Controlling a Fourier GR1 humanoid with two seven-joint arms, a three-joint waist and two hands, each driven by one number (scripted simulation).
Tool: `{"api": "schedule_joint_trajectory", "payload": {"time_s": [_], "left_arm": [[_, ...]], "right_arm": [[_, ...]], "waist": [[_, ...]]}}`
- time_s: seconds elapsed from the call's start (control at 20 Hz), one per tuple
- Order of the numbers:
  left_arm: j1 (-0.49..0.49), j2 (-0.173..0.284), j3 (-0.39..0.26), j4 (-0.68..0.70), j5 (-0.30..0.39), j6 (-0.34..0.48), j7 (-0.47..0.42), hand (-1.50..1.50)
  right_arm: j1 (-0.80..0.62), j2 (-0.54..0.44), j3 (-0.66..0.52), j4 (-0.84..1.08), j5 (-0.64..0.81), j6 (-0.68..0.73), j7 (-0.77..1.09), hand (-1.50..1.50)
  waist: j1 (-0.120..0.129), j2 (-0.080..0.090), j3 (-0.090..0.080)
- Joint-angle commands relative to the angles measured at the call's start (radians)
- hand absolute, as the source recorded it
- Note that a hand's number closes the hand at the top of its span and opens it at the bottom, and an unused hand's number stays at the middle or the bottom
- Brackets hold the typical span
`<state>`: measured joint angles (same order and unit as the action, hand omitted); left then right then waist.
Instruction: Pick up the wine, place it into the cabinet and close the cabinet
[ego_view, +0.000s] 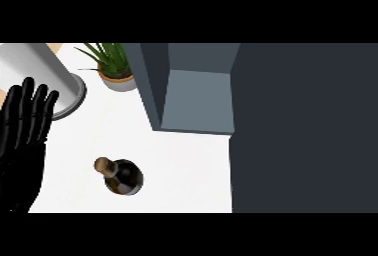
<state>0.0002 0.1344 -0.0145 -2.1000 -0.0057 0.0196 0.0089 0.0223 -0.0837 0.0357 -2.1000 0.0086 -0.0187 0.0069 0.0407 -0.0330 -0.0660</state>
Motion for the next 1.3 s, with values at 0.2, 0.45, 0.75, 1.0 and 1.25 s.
{"api": "schedule_joint_trajectory", "payload": {"time_s": [0.2,0.45,0.75,1.0,1.25], "left_arm": [[0.188,-0.130,-0.300,-0.089,-0.228,0.104,-0.065,-1.50],[0.265,-0.133,-0.512,-0.081,-0.047,0.259,0.007,-1.50],[0.292,-0.134,-0.709,-0.156,-0.182,0.388,0.069,-1.50],[0.216,-0.134,-0.880,-0.134,-0.317,0.559,0.138,-1.50],[0.180,-0.132,-0.983,-0.168,-0.431,0.684,0.245,-1.50]], "right_arm": [[0.075,-0.025,0.012,-0.072,-0.058,0.070,-0.019,-1.50],[0.130,-0.095,0.046,-0.149,-0.242,0.207,0.130,-1.50],[0.168,-0.159,-0.026,-0.337,-0.364,0.218,0.302,-1.50],[0.146,-0.103,0.049,-0.374,-0.282,0.168,0.348,-1.50],[0.134,-0.101,0.065,-0.371,-0.281,0.170,0.359,-1.50]], "waist": [[-0.040,0.028,0.067],[-0.045,0.028,0.066],[-0.044,0.030,0.066],[-0.043,0.031,0.066],[-0.044,0.029,0.067]]}}
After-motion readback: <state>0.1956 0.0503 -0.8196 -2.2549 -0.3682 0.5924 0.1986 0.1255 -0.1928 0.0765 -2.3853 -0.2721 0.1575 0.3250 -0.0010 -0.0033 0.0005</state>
